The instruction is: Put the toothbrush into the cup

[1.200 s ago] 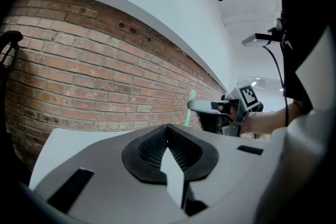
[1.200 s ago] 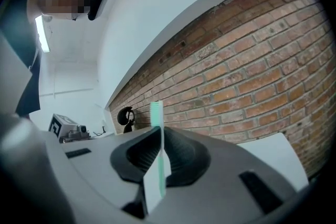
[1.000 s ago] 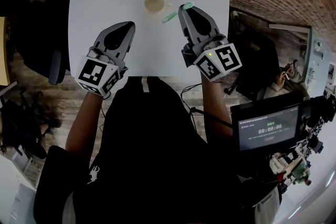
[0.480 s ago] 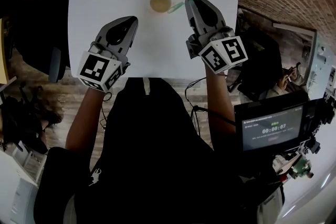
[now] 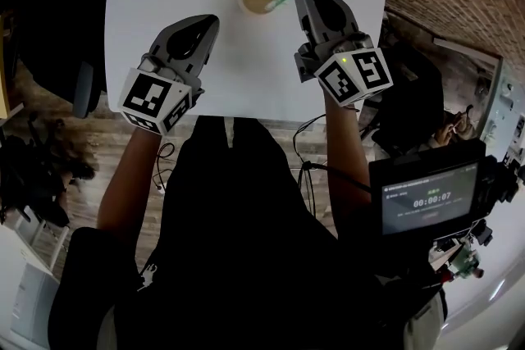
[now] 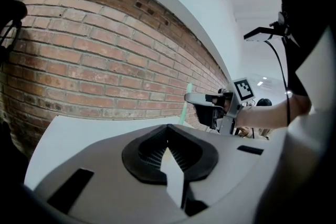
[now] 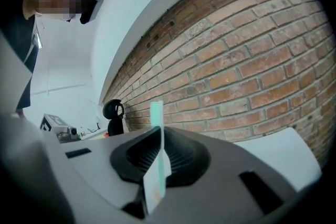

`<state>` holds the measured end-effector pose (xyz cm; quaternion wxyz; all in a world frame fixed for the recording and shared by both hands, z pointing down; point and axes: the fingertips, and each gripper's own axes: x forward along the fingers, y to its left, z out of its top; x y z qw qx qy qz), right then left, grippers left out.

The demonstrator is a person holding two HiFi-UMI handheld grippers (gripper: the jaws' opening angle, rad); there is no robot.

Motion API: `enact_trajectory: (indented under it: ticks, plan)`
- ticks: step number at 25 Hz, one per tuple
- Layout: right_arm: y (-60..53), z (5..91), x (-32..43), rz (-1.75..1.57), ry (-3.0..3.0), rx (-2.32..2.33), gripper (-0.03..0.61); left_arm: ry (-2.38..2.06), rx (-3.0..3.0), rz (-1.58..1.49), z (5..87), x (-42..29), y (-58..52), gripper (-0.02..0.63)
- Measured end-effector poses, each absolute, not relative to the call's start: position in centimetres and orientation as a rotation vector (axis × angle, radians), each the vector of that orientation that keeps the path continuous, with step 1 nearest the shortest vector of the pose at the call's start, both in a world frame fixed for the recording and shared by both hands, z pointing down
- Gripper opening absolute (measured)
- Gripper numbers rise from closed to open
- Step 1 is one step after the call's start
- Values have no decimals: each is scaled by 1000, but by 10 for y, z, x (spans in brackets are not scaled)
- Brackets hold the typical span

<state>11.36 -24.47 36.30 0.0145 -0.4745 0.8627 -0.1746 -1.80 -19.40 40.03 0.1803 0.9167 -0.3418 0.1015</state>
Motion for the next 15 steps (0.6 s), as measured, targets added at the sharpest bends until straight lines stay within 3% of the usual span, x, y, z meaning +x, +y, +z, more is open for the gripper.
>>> enact_trajectory:
  ticks: [15]
  plan:
    - [-264,426,98,-630,2705,-1488,23,-991,2538,296,439,-36,-205,5]
